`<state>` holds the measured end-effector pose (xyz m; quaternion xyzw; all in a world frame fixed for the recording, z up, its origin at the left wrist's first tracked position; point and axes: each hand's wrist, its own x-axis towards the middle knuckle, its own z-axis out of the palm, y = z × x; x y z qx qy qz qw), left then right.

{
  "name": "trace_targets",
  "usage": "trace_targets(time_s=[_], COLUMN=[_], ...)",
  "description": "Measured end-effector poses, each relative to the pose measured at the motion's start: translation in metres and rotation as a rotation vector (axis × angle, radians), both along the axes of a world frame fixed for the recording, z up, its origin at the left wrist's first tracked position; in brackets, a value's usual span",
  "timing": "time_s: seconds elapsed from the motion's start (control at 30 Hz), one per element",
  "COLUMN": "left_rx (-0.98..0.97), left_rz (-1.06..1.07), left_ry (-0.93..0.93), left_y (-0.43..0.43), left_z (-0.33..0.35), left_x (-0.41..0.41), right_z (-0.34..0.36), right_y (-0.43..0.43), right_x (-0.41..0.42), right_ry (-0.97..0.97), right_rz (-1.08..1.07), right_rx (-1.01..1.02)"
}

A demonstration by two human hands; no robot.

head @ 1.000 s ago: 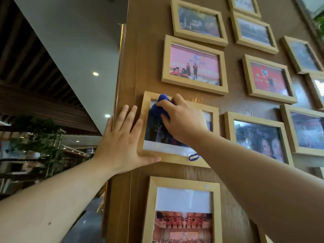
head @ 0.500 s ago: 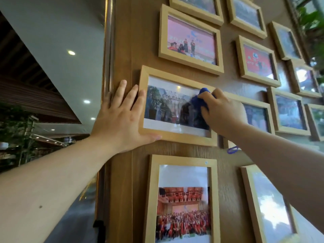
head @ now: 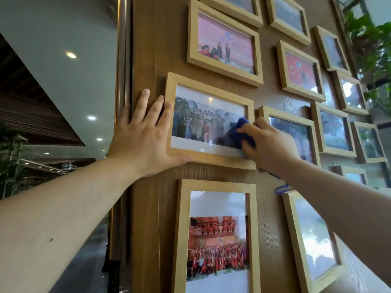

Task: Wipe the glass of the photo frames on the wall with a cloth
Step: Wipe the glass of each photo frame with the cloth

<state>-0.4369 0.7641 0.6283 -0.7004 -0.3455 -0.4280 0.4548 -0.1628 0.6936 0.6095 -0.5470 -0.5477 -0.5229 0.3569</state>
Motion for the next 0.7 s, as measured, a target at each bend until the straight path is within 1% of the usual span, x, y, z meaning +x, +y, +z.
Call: trace_targets(time_s=[0.03,0.1,0.17,0.3,0.37,0.47,0.57,0.7], left_rx=[0.001,0.005,0.011,0.041,0.047,0.041,0.036,0.020], left_rz=[-0.006,-0.017,-0.019,-0.010,-0.009,0.003,-0.007,0.026], left_ry=[0.000,0.000,0.001,0.016,0.017,0.011,0.008,0.020], left_y=[0.000,0.001,0.001,-0.001,-0.001,0.002,0.003,0.000], left_z=[0.000,0.000,0.000,-0.001,-0.001,0.000,0.000,-0.001], left_x=[0.000,0.000,0.000,-0.001,-0.001,-0.001,-0.001,-0.001], right_z=[-0.004,-0.006,-0.001,0.012,0.016,0.014,0.005,-0.013], right_y=[-0.001,0.002,0.005,0.010,0.009,0.001,-0.008,-0.021], right_x=[0.005,-0.002,-0.029,-0.087,-0.095,-0.072,-0.030,0.011], right_ry=[0.034,0.028,-0.069,-0.353,-0.410,-0.461,-0.396,-0.227], right_rz=[-0.008,0.022,0.107,0.206,0.203,0.137,0.022,-0.120], right_rx=[-0.009,-0.012,-0.013,-0.065,-0.083,-0.127,-0.158,-0.147])
